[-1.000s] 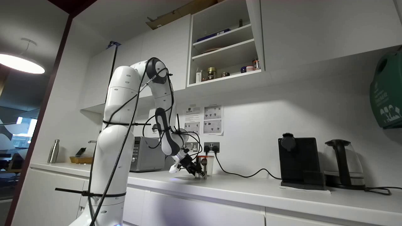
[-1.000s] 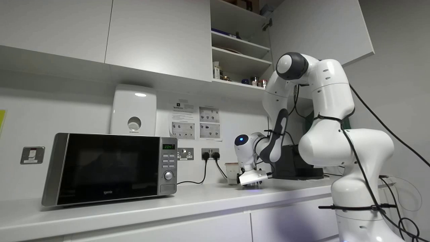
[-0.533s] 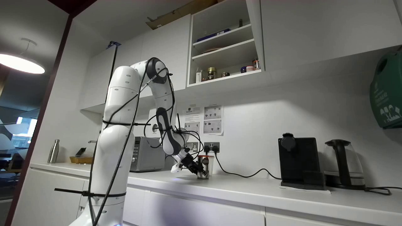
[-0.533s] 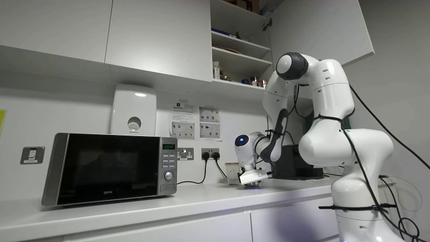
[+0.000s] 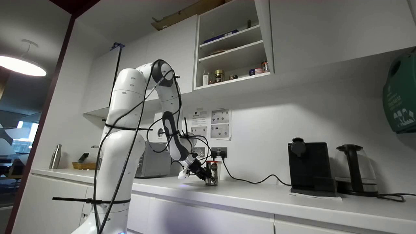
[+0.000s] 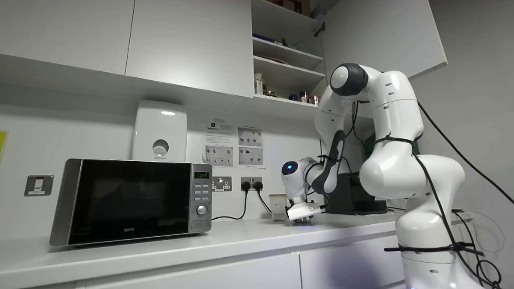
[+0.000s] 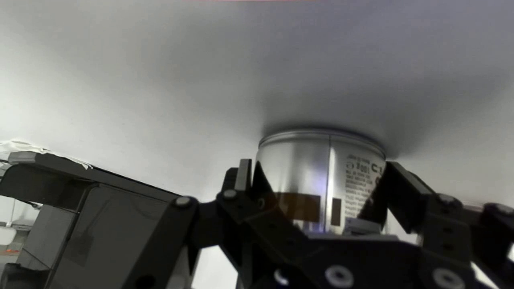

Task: Pick the bottle and put it on the bottom compartment of the top shelf

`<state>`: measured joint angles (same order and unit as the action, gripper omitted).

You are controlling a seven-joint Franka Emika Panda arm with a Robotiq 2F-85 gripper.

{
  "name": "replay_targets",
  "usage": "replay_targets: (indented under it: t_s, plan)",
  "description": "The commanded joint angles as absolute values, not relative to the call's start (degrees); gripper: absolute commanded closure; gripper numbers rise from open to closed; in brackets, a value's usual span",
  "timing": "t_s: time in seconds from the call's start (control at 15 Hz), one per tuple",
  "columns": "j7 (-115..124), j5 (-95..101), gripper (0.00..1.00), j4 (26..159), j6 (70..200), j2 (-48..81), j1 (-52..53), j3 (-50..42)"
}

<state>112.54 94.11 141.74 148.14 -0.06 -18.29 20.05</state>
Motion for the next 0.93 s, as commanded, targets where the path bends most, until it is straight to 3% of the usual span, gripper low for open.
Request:
replay_targets:
  t_s: [0.0,0.87]
  plan:
    - [111.78,92.20,0.42,143.22,147.92,-1.72,-9.11,11.32]
    - [98.15,77.07,0.42,149.61,145.01,-17.43,1.79,5.72]
